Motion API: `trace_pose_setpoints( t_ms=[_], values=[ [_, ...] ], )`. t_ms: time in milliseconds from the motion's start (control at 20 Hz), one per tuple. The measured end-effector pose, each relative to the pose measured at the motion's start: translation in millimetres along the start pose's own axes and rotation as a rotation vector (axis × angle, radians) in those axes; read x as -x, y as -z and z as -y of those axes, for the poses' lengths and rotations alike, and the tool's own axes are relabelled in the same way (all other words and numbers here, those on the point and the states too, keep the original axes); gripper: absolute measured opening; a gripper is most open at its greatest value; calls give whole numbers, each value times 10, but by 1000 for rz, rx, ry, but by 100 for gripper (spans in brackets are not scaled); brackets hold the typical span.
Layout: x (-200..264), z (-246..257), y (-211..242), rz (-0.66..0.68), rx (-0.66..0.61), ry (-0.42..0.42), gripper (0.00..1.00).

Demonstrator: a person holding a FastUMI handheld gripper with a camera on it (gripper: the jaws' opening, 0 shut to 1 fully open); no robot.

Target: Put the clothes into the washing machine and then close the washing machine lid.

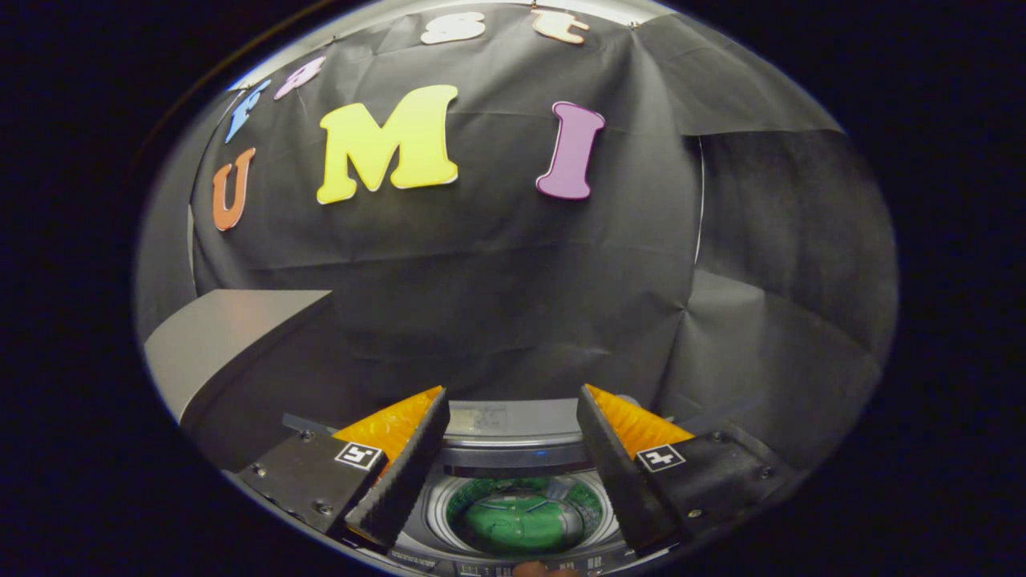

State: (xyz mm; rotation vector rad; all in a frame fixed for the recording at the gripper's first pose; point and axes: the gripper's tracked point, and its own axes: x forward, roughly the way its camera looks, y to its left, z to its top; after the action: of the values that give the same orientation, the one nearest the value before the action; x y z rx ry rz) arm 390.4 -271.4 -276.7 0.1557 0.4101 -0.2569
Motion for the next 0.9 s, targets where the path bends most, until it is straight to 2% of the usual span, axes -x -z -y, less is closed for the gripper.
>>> trace_pose_setpoints(
  t_ms=[200, 300, 550, 900],
  values=[
    [133, 77, 495, -112, -77, 27, 100],
    [153, 127, 574, -135, -102, 47, 100],
    [250, 131, 385, -110, -93, 70, 100],
    [1092, 157, -151, 6, -80, 72, 100]
  ],
)
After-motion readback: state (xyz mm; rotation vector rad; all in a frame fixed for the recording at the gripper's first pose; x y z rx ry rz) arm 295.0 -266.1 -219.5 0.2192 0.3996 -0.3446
